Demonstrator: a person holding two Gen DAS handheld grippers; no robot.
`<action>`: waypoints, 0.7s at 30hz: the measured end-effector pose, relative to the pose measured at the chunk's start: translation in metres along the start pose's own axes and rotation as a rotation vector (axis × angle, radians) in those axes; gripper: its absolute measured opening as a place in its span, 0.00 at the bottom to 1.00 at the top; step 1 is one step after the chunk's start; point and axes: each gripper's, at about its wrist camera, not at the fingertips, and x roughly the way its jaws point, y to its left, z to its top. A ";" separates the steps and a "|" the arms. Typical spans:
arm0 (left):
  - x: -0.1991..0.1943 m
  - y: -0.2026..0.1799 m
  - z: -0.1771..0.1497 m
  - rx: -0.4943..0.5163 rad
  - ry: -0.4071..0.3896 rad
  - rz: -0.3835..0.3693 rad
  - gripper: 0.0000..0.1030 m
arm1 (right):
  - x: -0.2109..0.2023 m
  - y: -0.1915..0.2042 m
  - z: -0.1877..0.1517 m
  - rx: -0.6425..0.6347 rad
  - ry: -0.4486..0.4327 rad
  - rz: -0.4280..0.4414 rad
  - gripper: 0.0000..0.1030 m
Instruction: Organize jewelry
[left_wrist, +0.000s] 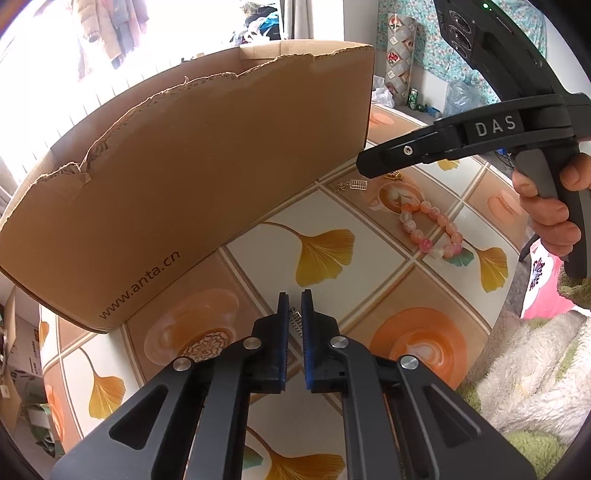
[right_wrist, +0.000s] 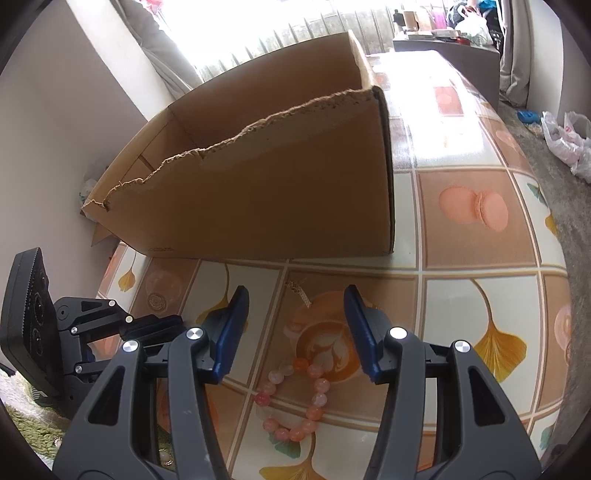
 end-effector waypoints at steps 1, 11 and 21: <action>0.000 0.001 -0.001 -0.003 0.000 -0.002 0.07 | 0.002 0.002 0.001 -0.018 0.000 -0.009 0.45; -0.005 0.011 -0.011 -0.035 0.001 0.019 0.07 | 0.031 0.015 0.006 -0.143 0.045 -0.060 0.25; -0.007 0.026 -0.014 -0.082 -0.004 0.024 0.07 | 0.035 0.021 0.002 -0.183 0.051 -0.109 0.01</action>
